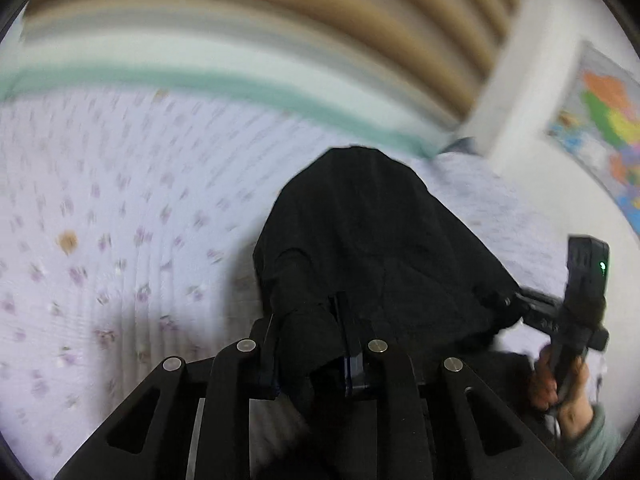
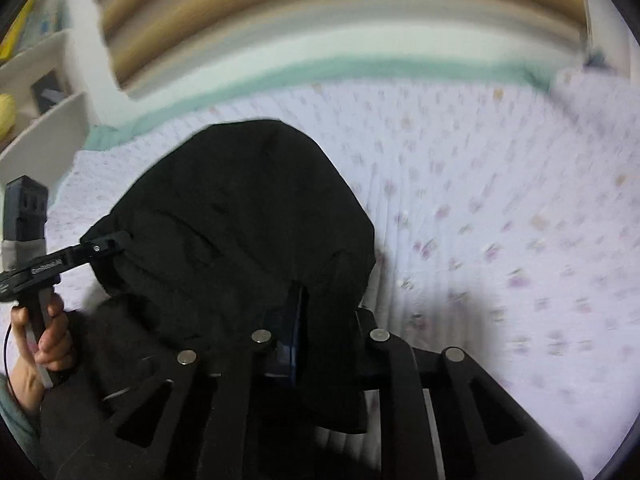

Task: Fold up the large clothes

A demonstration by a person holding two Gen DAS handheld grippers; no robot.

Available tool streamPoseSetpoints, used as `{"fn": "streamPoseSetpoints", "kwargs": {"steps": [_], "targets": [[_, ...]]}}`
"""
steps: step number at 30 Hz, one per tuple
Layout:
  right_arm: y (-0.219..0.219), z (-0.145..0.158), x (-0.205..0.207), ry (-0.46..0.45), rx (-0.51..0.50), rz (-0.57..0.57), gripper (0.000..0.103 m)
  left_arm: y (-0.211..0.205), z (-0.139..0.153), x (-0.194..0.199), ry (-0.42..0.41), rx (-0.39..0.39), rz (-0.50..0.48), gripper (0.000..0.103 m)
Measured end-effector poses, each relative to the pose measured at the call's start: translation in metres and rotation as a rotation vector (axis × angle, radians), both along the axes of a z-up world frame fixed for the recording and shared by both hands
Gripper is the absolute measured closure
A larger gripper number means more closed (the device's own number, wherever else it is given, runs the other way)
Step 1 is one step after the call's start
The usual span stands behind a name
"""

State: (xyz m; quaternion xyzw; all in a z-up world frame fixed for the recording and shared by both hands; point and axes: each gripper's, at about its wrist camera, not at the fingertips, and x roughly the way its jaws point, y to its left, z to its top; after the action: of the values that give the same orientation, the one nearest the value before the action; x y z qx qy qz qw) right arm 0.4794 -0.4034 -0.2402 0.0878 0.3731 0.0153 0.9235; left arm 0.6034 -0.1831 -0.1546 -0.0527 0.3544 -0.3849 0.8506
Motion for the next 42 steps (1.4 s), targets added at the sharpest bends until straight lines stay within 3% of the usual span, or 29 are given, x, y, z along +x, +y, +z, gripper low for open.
{"fn": "streamPoseSetpoints", "kwargs": {"steps": [4,8,12,16,19,21,23,25,27,29,32,34,35,37,40,42], "targets": [[0.016,0.067,-0.069,-0.121,-0.079,0.039,0.086,0.025,0.068,-0.075,-0.141,-0.05,-0.056,0.083],[0.059,0.107,-0.131,-0.201,-0.209,0.053,0.086,0.043,0.095,-0.151,-0.248,0.036,-0.092,0.08],[0.099,0.102,-0.196,-0.205,-0.305,0.054,0.085,0.067,0.074,-0.217,-0.278,0.21,-0.111,0.071],[0.105,0.068,-0.252,-0.099,-0.292,0.039,0.083,0.109,0.036,-0.265,-0.248,0.374,-0.086,0.071],[0.09,0.062,-0.287,-0.032,-0.2,0.019,0.078,0.145,0.037,-0.277,-0.203,0.356,-0.05,0.071],[0.079,0.078,-0.299,-0.03,-0.125,0.006,0.074,0.16,0.062,-0.274,-0.202,0.282,0.0,0.071],[0.076,0.1,-0.294,-0.033,-0.053,0.015,0.062,0.162,0.095,-0.264,-0.183,0.156,0.006,0.071],[0.08,0.129,-0.279,-0.054,0.001,0.022,0.041,0.146,0.121,-0.254,-0.162,0.079,-0.002,0.069],[0.094,0.153,-0.255,-0.083,0.008,0.021,0.038,0.12,0.139,-0.24,-0.134,0.073,0.009,0.063],[0.103,0.167,-0.226,-0.082,0.008,0.008,0.038,0.081,0.144,-0.214,-0.095,0.132,0.049,0.062],[0.117,0.164,-0.16,0.0,0.044,-0.008,0.038,0.042,0.122,-0.18,-0.01,0.184,0.046,0.062],[0.126,0.144,-0.127,0.091,0.07,-0.003,0.038,0.025,0.089,-0.157,0.103,0.219,0.045,0.062],[0.121,0.132,-0.126,0.123,0.088,0.009,0.038,0.02,0.061,-0.149,0.231,0.22,0.008,0.062],[0.118,0.094,-0.122,0.23,0.123,0.05,0.043,0.024,0.03,-0.157,0.342,0.203,-0.05,0.068],[0.126,0.062,-0.149,0.329,0.087,0.128,0.045,0.043,0.003,-0.208,0.337,0.227,-0.158,0.069],[0.131,0.04,-0.184,0.372,0.062,0.163,0.045,0.056,-0.01,-0.234,0.333,0.236,-0.149,0.069]]}}
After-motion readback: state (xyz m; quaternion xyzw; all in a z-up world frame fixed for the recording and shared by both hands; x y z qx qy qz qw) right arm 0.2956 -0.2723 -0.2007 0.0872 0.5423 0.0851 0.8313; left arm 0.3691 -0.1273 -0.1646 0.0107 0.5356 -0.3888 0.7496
